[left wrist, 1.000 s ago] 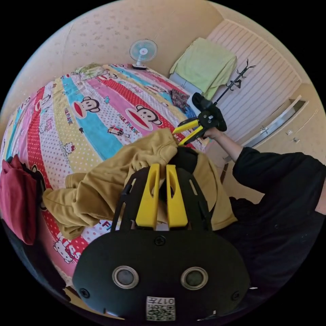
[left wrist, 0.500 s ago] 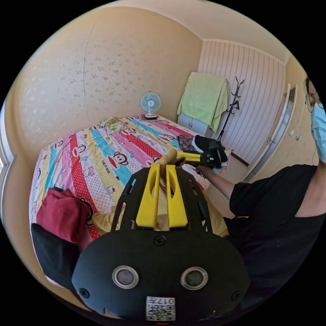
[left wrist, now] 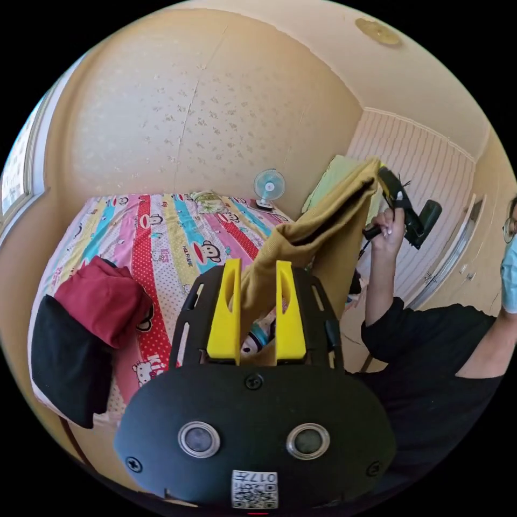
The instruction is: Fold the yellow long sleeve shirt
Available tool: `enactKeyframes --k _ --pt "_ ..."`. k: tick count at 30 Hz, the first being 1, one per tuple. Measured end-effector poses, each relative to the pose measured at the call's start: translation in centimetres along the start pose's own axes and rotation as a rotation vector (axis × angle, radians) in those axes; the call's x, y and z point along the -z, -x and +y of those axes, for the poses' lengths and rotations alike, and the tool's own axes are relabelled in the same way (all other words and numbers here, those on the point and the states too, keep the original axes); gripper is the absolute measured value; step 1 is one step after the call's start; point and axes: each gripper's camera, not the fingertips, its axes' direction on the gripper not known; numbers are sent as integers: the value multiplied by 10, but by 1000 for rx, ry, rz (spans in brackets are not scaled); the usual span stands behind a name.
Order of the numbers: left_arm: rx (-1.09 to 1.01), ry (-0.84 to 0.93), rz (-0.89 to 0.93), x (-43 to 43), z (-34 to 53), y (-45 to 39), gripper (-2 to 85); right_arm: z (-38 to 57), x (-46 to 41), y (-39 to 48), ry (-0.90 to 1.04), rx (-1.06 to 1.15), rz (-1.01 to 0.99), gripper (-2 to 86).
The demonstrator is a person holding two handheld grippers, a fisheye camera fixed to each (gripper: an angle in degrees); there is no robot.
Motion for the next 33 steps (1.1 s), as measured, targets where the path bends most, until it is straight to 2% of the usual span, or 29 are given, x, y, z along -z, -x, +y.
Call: enactKeyframes --k 3,7,12,16,18,20,23,26,28,33 --pt "28 66 108 -34 25 -4 129 -16 6 60 -21 71 18 25" --pt "-48 75 280 -54 39 -33 164 -30 26 127 -51 171 94 24" --pt "-62 -12 260 -33 30 -37 166 -44 67 163 -91 213 86 25" --pt "-88 -45 473 -28 8 -42 163 -56 98 166 -115 161 32 25" --pt "-94 -39 520 -29 4 -53 146 -61 108 161 -121 116 -1 25" --pt "-80 -206 552 -1 11 -64 32 -67 119 154 -113 83 7 25" --pt "-64 -373 531 50 8 -72 -3 -73 148 130 -145 10 39 25" --pt "-128 -420 399 90 -16 -93 -8 -82 177 99 -166 -82 -28 25" --pt "-131 -473 336 113 -31 -103 -9 -94 188 80 -124 -122 -75 25" --pt "-107 -648 352 172 -57 -121 -10 -112 203 67 -10 -147 -35 24"
